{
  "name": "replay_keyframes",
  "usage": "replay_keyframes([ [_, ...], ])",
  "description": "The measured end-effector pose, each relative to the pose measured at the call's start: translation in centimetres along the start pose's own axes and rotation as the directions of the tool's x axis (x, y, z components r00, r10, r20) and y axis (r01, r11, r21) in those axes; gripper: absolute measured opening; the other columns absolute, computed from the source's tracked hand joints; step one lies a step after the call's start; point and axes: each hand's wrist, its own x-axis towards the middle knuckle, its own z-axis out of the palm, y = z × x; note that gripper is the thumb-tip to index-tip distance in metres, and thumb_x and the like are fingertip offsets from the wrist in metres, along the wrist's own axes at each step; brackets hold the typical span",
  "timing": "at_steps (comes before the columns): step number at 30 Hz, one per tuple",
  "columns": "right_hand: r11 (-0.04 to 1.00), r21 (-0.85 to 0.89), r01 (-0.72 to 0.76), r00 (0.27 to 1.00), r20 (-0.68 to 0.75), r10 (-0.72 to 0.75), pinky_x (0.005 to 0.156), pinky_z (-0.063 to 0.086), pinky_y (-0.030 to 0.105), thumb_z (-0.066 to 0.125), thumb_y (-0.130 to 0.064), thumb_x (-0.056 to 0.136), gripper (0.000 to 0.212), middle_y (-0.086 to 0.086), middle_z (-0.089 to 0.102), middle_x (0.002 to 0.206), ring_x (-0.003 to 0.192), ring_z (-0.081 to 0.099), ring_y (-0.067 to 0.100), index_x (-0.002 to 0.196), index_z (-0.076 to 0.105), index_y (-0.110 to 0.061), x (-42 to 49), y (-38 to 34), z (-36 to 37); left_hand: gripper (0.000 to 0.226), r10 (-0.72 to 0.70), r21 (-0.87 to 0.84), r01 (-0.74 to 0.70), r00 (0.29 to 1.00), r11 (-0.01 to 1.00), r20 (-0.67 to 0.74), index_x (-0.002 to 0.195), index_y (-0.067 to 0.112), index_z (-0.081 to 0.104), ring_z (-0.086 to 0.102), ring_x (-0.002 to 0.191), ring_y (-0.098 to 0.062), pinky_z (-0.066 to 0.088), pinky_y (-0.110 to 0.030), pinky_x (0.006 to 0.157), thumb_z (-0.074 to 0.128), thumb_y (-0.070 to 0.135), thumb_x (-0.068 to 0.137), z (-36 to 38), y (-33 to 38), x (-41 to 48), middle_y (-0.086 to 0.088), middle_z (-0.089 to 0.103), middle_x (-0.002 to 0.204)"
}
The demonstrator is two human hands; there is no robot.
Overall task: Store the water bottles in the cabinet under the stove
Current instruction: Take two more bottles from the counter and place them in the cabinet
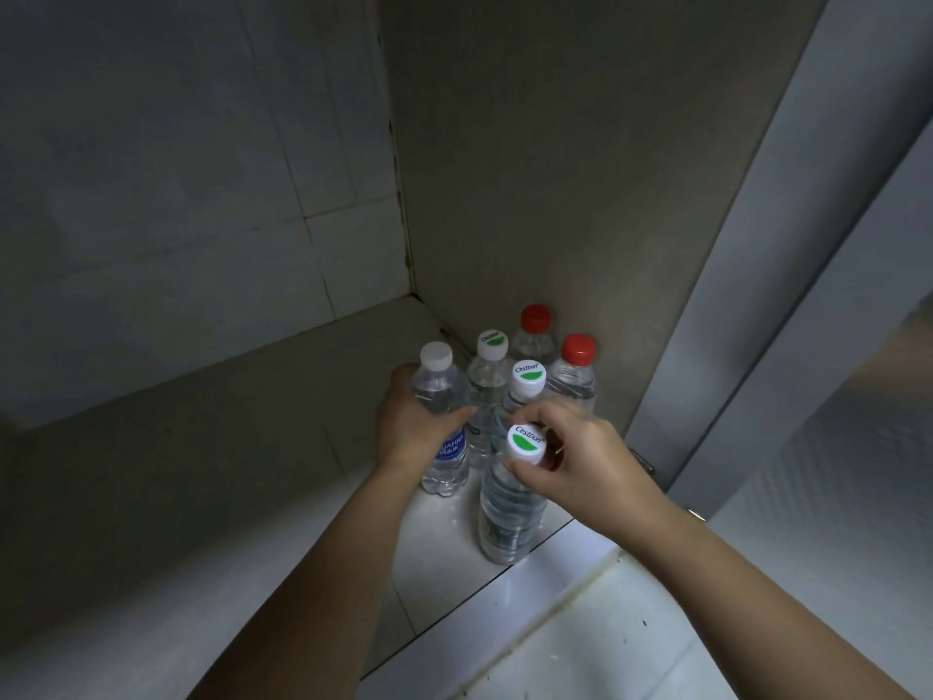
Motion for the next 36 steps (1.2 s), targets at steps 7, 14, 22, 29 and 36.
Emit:
replay_keyframes([
  [7, 1.000, -0.011, 0.028, 0.999, 0.019, -0.028, 0.067, 0.034, 0.005, 0.068, -0.014, 0.075, 0.024, -0.003, 0.054, 0.090, 0.074, 0.045, -0.007, 0.096, 0.059, -0.013, -0.2, 0.0, -0.1, 0.066, 0.011, -0.022, -0.011, 1.000, 1.000, -0.012, 0.113, 0.011, 0.047, 0.055, 0.093, -0.016, 0.041, -0.023, 0.075, 0.085, 0.021, 0.060, 0.2, 0.2, 0.2, -0.004, 0.061, 0.108],
  [14, 1.000, 0.008, 0.009, 1.000, 0.013, -0.009, 0.065, 0.035, 0.003, 0.067, -0.014, 0.075, 0.025, -0.004, 0.052, 0.092, 0.072, 0.045, -0.005, 0.099, 0.058, -0.014, -0.1, 0.0, 0.1, 0.067, 0.040, -0.047, -0.037, 0.997, 0.998, 0.060, 0.111, 0.011, 0.049, 0.059, 0.094, -0.014, 0.045, -0.027, 0.076, 0.086, 0.021, 0.056, 0.2, -0.7, 0.3, -0.001, 0.062, 0.105],
  [22, 1.000, 0.029, 0.008, 0.999, 0.036, -0.010, 0.063, 0.036, 0.003, 0.069, -0.010, 0.072, 0.023, -0.001, 0.059, 0.088, 0.071, 0.050, 0.000, 0.093, 0.061, -0.014, 0.7, -0.8, 0.3, 0.095, -0.050, 0.011, 0.050, 0.992, 0.999, 0.114, 0.135, 0.011, 0.033, 0.049, 0.121, -0.027, 0.042, -0.042, 0.099, 0.085, 0.031, 0.058, -2.7, -2.0, -1.8, -0.015, 0.048, 0.135],
  [29, 0.997, 0.066, 0.033, 0.996, 0.078, -0.038, 0.072, 0.044, 0.019, 0.067, -0.008, 0.072, 0.027, 0.003, 0.064, 0.096, 0.085, 0.057, 0.013, 0.098, 0.061, -0.012, 1.9, -2.0, 1.4, 0.062, 0.064, 0.037, -0.065, 0.997, 0.997, 0.031, 0.116, 0.007, 0.048, 0.052, 0.099, -0.016, 0.038, -0.023, 0.081, 0.081, 0.021, 0.066, -4.6, -2.3, -4.7, -0.001, 0.053, 0.104],
  [36, 0.987, 0.140, -0.081, 0.996, -0.012, 0.084, 0.068, 0.045, 0.023, 0.073, -0.011, 0.069, 0.027, 0.000, 0.061, 0.086, 0.078, 0.057, 0.013, 0.093, 0.061, -0.013, 2.6, -2.1, 2.6, 0.045, 0.007, -0.080, 0.009, 0.981, 0.997, 0.194, 0.100, 0.024, 0.048, 0.056, 0.085, -0.012, 0.045, -0.025, 0.080, 0.078, 0.011, 0.069, -4.2, -2.4, -5.8, 0.012, 0.053, 0.086],
])
